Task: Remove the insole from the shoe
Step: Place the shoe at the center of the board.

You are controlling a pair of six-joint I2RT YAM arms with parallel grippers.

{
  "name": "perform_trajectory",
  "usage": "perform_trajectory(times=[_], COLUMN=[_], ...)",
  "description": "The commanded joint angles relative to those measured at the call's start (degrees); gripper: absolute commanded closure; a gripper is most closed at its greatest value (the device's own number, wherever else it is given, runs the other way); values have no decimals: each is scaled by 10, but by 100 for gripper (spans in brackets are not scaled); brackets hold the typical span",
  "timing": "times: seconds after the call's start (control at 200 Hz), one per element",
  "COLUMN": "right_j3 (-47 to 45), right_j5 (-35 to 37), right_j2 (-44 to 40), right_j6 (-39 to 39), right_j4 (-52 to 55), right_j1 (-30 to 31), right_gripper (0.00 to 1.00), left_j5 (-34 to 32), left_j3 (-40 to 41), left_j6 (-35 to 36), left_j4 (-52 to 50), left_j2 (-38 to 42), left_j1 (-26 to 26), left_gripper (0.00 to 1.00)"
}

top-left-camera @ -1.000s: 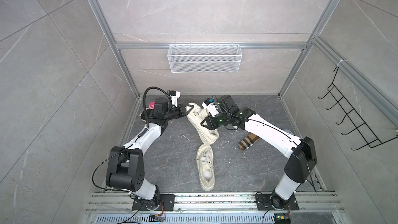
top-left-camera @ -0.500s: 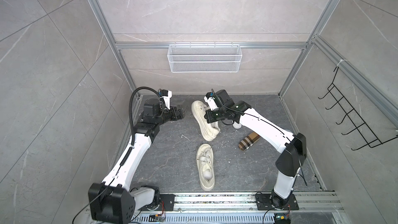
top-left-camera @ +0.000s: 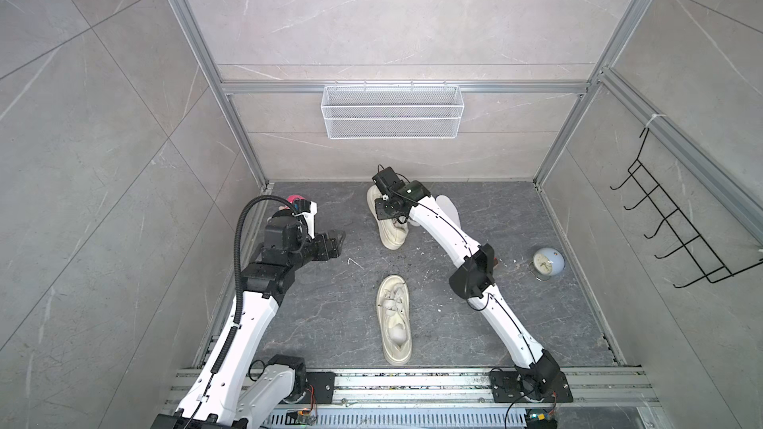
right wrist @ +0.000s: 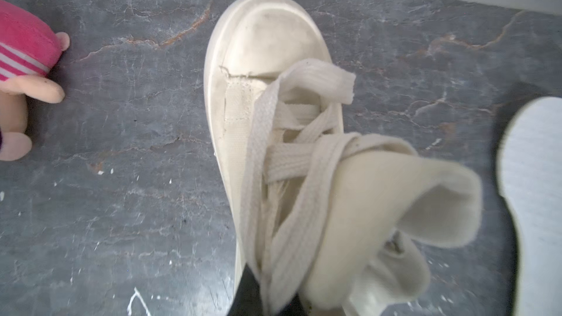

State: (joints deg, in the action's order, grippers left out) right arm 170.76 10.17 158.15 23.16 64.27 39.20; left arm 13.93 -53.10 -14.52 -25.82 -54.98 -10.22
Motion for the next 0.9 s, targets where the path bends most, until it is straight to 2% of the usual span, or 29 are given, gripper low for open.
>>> perform_trajectory(times=[0.0,0.09,0.13,0.22,0.25,0.28,0.366,0.441,0.546,0.766,0.891], right_j3=[32,-73,-112,-135,-128,-118,-74,-24,27,-12,-95], right_j5=[-24,-72,-87,-90,-89,-91,-115,-118,-75,41,53], right_j2=[25,-14,-33,-52,-50,-46,-39,-44,-77,-194,-264], right_j6=[33,31,30,37,41,42,39,25,-11,-68,-62], right_j4=[51,-14,-41,-53,-46,-39,-18,10,74,185,179], right_j1=[-3,-3,-3,-3,-3,-3,-2,2,14,68,103], right_gripper=[100,100,97,92,85,74,51,39,24,12,11], left_j5=[-4,-4,-5,-5,-5,-5,-5,-6,0,41,55], left_j3=[0,-4,-6,-11,-11,-11,-11,-14,-16,25,48], left_j6=[7,13,16,17,17,16,15,16,13,-36,-58], left_j4=[-6,-9,-10,-11,-9,-7,-2,-2,-5,42,66], left_j2=[18,14,12,7,6,5,5,5,4,-12,-19], left_j1=[2,2,2,2,2,2,2,2,2,3,2], left_gripper=[13,13,13,13,13,13,13,13,12,12,12])
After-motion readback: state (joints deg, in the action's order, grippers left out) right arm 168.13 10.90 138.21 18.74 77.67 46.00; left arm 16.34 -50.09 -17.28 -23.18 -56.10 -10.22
